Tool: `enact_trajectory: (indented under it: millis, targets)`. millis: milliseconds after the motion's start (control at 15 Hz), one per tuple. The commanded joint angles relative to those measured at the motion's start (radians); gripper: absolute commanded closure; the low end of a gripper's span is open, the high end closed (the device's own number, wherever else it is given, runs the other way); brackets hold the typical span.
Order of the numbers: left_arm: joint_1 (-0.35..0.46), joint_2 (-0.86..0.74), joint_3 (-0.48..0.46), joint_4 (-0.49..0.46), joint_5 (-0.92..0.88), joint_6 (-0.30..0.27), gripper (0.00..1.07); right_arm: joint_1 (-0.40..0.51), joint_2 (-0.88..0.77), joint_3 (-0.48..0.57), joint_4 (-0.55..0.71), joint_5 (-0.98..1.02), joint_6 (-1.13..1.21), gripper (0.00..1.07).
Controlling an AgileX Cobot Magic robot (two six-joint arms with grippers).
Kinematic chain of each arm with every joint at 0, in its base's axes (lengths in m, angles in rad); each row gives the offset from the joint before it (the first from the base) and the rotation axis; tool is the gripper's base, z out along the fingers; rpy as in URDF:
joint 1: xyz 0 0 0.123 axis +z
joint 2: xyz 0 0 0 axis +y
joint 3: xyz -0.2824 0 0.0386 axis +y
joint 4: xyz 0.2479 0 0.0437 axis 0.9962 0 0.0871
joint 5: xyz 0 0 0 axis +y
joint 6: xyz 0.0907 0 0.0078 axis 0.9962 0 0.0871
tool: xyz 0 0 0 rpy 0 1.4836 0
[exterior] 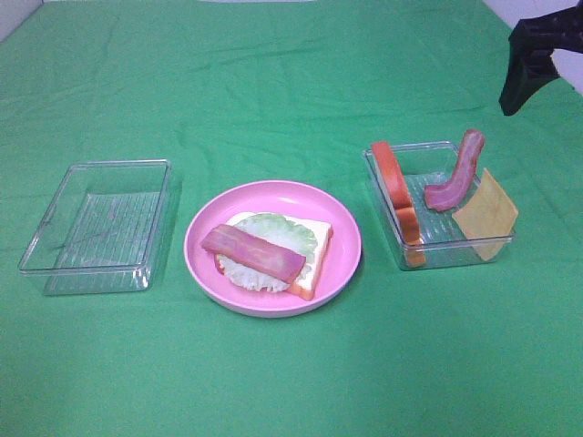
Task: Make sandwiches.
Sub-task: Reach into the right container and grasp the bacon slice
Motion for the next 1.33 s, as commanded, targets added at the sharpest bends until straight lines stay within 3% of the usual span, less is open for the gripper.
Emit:
enact_trajectory:
  millis: [67, 533, 1000, 1200, 1333]
  targets:
    - [0.001, -0.013, 0.001, -0.005, -0.002, 0.0, 0.06, -0.005, 0.121, -0.122, 0.0, 0.043, -0.013, 0.11]
    - [0.001, -0.013, 0.001, -0.005, -0.002, 0.0, 0.06, -0.007, 0.445, -0.409, 0.0, 0.056, -0.023, 0.11]
    - [0.001, -0.013, 0.001, -0.005, -0.002, 0.0, 0.06, -0.007, 0.581, -0.449, 0.0, 0.016, -0.023, 0.16]
    - [0.001, -0.013, 0.001, -0.005, -0.002, 0.0, 0.06, -0.007, 0.602, -0.449, 0.0, -0.026, -0.022, 0.31]
    - [0.001, -0.013, 0.001, -0.005, -0.002, 0.0, 0.06, -0.007, 0.603, -0.449, 0.0, -0.032, -0.001, 0.53]
